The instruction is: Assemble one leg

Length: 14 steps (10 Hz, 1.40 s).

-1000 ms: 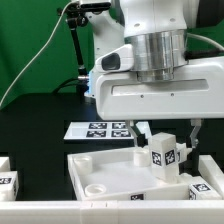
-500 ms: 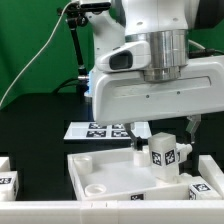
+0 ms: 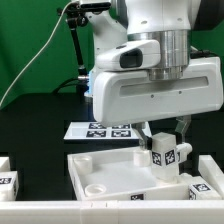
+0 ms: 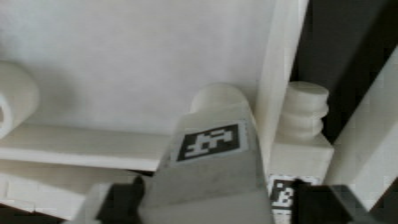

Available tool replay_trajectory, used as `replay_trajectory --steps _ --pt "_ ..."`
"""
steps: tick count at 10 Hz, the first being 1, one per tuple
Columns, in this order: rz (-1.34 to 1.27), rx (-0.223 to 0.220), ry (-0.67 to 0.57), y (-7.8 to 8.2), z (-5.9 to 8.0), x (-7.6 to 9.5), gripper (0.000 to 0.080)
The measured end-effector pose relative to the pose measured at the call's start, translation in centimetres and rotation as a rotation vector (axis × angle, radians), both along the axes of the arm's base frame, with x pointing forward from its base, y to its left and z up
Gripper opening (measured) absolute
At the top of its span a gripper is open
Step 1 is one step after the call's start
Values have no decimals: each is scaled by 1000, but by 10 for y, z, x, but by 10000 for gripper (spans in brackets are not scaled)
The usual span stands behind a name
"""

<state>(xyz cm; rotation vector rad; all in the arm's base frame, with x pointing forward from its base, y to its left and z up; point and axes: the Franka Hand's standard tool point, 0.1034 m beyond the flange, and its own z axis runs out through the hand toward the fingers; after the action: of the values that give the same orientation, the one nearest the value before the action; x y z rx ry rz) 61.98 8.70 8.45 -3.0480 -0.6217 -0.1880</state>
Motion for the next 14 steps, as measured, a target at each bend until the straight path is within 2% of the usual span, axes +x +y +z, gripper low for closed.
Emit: replay_trajectory --steps 1,4,7,11,14 --pt "-13 2 0 0 0 0 285" --pt "-97 14 5 1 0 0 285" --pt "-412 54 21 9 0 -2 285" --pt "-958 128 53 22 -1 -2 285" --pt "-1216 154 74 29 -1 -2 285"
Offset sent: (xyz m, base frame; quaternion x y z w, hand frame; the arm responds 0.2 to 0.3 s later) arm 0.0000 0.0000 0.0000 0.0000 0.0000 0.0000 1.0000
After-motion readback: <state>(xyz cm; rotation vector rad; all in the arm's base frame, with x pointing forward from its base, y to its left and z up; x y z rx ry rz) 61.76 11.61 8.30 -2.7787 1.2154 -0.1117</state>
